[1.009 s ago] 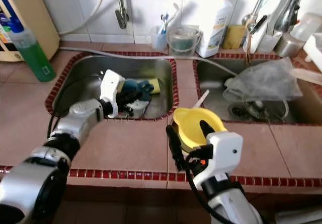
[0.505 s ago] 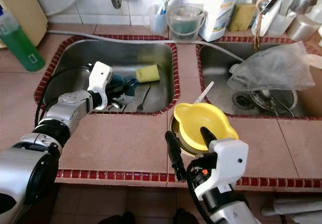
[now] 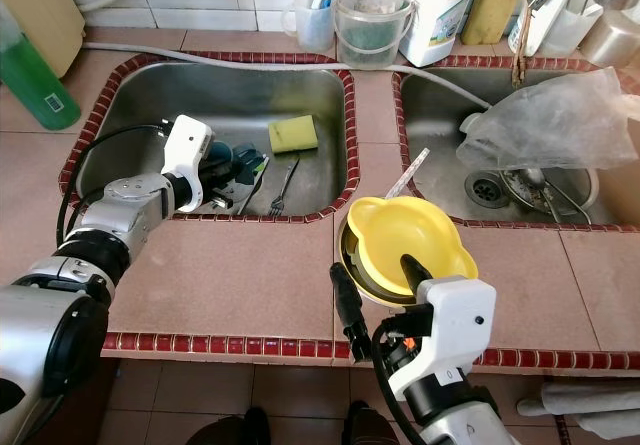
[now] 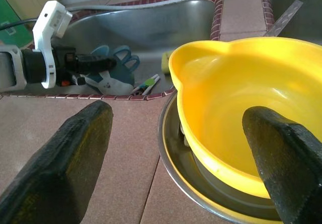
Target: Kitchen organization
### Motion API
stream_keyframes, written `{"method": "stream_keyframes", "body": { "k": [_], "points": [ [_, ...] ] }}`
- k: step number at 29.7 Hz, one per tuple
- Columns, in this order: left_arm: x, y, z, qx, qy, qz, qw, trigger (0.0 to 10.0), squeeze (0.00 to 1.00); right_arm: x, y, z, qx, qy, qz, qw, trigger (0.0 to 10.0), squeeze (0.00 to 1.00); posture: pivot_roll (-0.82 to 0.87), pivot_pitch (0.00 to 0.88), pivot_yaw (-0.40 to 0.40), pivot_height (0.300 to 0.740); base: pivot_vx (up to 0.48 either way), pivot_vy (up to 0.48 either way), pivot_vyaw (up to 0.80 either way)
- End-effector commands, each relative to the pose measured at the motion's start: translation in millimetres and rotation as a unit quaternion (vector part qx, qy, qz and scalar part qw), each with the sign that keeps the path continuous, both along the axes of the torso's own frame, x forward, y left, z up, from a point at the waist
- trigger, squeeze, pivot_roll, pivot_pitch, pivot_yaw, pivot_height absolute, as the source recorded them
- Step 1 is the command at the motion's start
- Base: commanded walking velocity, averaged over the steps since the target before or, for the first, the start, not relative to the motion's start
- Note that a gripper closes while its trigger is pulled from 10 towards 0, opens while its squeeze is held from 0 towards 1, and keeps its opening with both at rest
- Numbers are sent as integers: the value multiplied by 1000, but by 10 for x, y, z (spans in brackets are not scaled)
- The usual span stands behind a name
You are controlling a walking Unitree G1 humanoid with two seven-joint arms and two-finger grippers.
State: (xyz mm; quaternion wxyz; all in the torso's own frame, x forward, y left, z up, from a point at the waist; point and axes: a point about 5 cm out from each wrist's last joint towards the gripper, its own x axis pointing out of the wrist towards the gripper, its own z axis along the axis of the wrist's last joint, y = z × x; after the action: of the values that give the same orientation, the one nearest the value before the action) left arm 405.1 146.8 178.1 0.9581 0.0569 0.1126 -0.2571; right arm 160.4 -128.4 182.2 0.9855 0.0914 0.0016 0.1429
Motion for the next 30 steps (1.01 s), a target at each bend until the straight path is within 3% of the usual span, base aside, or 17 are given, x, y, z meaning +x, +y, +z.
{"method": "stream_keyframes", "body": {
  "k": [1, 2, 4, 5, 16, 17, 18, 19, 30],
  "points": [
    [24, 29, 75, -3, -4, 5, 1000, 10000, 475, -26, -16, 53, 3, -10, -1, 1000, 10000, 0, -283, 249, 45, 740, 0, 0, 0],
    [24, 29, 75, -3, -4, 5, 1000, 10000, 475, -26, -16, 53, 3, -10, -1, 1000, 10000, 0, -283, 249, 45, 740, 0, 0, 0],
    [27, 19, 90, -2, -7, 2, 1000, 10000, 118, -16, -5, 102, 10, -29, 7, 999, 10000, 0, -283, 244, 47, 740, 0, 0, 0],
    [27, 11, 93, -3, -7, -2, 1000, 10000, 0, -9, 3, 128, 17, -37, 10, 999, 10000, 0, -282, 241, 48, 740, 0, 0, 0],
    [28, 19, 96, -6, -6, -1, 1000, 10000, 0, 49, 25, 211, 35, -63, 20, 997, 10000, 0, -279, 222, 46, 740, 0, 0, 0],
    [27, 19, 97, -8, -6, -1, 1000, 10000, 227, 54, 29, 215, 35, -64, 22, 997, 10000, 0, -278, 221, 46, 740, 0, 0, 0],
    [27, 20, 98, -8, -6, -2, 1000, 10000, 706, 58, 34, 219, 36, -65, 23, 997, 10000, 0, -278, 219, 46, 740, 0, 0, 0],
    [27, 21, 99, -11, -5, -1, 1000, 10000, 1000, 61, 39, 221, 36, -66, 25, 997, 10000, 0, -278, 219, 46, 740, 0, 0, 0],
    [32, 21, 123, -24, -4, -3, 1000, 10000, 1000, 82, 57, 243, 37, -71, 33, 996, 10000, 0, -275, 218, 46, 740, 0, 0, 0]
  ]
}}
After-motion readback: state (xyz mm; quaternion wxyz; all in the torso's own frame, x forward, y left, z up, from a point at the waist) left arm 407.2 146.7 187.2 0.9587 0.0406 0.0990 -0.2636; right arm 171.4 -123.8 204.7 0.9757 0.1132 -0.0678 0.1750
